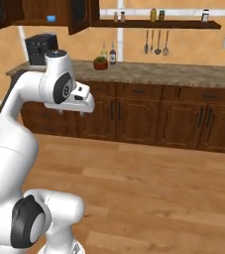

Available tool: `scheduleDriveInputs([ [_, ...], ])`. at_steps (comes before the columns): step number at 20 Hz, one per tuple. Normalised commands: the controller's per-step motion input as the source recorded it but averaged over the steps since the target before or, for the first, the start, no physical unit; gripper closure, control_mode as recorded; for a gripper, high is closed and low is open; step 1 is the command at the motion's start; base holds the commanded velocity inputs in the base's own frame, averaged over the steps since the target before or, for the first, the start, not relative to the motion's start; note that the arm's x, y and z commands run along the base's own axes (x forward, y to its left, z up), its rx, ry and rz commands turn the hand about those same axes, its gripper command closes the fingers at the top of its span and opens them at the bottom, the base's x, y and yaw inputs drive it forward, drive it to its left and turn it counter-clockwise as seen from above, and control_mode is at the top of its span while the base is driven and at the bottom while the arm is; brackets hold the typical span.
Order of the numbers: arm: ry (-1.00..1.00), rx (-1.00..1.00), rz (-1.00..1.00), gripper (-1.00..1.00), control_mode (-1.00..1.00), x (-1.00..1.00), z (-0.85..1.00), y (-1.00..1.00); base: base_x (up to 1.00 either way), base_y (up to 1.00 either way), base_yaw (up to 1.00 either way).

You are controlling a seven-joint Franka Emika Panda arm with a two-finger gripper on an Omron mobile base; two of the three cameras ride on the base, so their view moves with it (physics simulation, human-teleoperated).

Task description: Gather all objects into one cabinet and sort the glasses and bowls to opposite sides.

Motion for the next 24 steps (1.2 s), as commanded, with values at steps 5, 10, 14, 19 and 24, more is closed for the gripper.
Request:
scheduleDriveInputs([
  [5,0.0,0.0,0.0,-1.0,1.0,0.0,0.0,0.0,1.0,1.0,-0.07],
  [10,0.0,0.0,0.0,-1.0,1.0,0.0,0.0,0.0,1.0,1.0,-0.05],
  [14,0.0,0.0,0.0,-1.0,1.0,0.0,0.0,0.0,1.0,1.0,-0.02],
  [19,0.0,0.0,0.0,-1.0,1.0,0.0,0.0,0.0,1.0,1.0,-0.03],
  [24,0.0,0.0,0.0,-1.0,1.0,0.0,0.0,0.0,0.99,0.91,0.0],
])
